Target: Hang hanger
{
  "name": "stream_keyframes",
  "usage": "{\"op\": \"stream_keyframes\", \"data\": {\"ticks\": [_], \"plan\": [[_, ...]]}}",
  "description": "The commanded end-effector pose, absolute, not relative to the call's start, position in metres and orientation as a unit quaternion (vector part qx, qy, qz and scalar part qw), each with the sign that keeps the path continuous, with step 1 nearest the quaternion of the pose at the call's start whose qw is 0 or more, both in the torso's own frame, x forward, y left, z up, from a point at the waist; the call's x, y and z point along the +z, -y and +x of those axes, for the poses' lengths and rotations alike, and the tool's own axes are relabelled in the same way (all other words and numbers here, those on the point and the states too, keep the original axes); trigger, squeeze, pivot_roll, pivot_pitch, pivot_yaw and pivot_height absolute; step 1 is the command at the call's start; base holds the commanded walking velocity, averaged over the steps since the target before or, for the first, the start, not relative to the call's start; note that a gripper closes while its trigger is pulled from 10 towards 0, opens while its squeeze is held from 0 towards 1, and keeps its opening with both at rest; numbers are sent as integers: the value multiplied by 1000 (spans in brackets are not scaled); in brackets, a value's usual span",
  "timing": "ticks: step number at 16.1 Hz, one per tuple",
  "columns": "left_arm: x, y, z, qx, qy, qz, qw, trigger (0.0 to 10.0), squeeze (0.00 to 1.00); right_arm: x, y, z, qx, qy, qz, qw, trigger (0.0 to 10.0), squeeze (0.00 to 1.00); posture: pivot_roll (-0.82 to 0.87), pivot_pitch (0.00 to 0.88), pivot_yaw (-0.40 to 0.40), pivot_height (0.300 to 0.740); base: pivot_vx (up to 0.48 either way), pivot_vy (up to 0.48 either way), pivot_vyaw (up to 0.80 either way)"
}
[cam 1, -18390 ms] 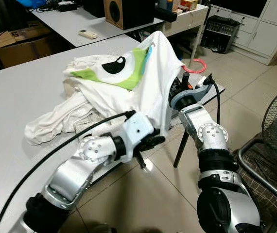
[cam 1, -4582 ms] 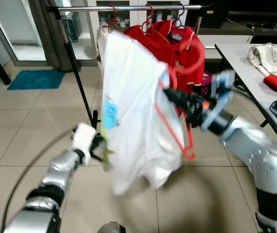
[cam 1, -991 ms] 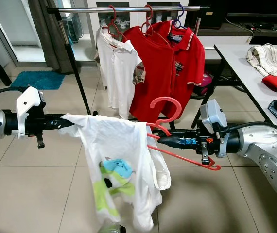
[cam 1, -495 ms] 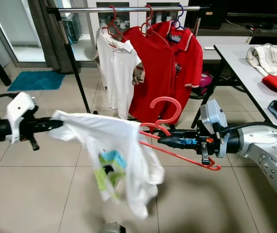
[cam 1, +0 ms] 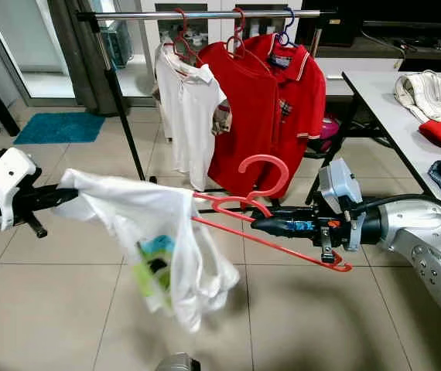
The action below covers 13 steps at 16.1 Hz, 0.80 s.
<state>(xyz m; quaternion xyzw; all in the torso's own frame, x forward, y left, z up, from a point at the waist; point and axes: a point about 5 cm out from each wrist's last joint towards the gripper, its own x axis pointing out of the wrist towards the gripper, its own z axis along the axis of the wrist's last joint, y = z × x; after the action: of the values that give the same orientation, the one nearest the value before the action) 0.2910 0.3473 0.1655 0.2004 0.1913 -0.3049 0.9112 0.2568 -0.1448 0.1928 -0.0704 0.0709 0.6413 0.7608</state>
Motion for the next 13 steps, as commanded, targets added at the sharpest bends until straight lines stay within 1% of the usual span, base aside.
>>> {"op": "stream_keyframes", "data": {"ticks": [1, 2, 3, 4, 9, 10, 13], "plan": [[169, -353, 288, -294, -190, 210, 913, 0, 0, 201, 146, 257, 643, -53, -72, 761, 10000, 0, 0, 0, 59, 740, 0, 0, 0], [170, -349, 289, -305, -179, 207, 912, 1176, 0, 201, 146, 258, 643, -53, -72, 761, 10000, 0, 2, 0, 59, 740, 0, 0, 0], [171, -343, 289, -332, -170, 190, 908, 10000, 31, 201, 146, 258, 643, -53, -72, 761, 10000, 0, 2, 0, 59, 740, 0, 0, 0], [174, -342, 290, -340, -158, 187, 908, 10000, 1000, 201, 146, 258, 643, -52, -72, 761, 10000, 0, 1, 0, 59, 740, 0, 0, 0], [205, -357, 293, -324, -133, 192, 917, 10000, 1000, 200, 148, 260, 634, -63, -85, 766, 10000, 0, -1, 0, 59, 740, 0, 0, 0], [224, -348, 301, -345, -94, 173, 918, 10000, 1000, 199, 148, 261, 632, -66, -90, 767, 10000, 0, 4, 0, 56, 740, 0, 0, 0], [250, -314, 316, -425, -36, 161, 890, 10000, 1000, 198, 145, 263, 631, -67, -95, 767, 10000, 0, 11, 0, 53, 740, 0, 0, 0]]}}
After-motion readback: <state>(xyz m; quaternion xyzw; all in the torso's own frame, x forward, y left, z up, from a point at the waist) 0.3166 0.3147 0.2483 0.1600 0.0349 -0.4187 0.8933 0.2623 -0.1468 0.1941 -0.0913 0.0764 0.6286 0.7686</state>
